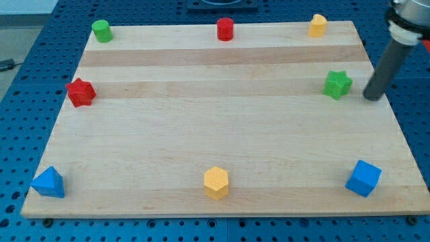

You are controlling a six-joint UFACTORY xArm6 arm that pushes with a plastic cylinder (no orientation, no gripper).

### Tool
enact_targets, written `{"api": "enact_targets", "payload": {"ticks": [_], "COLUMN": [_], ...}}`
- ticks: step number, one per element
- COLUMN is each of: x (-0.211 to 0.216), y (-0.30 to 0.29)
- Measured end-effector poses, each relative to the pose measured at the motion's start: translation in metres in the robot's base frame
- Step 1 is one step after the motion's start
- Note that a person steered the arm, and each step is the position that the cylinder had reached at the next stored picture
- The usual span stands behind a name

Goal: Move the green star slightly to the left

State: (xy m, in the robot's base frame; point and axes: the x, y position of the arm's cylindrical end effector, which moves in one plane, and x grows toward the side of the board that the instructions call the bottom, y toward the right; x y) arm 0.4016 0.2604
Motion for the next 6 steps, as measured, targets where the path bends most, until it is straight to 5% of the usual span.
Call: {"api": "enact_targets", "payload": {"ticks": [2,4,6], "x": [-0.004,0.040,0.017], "y": [-0.069,-0.127,-0.188]}}
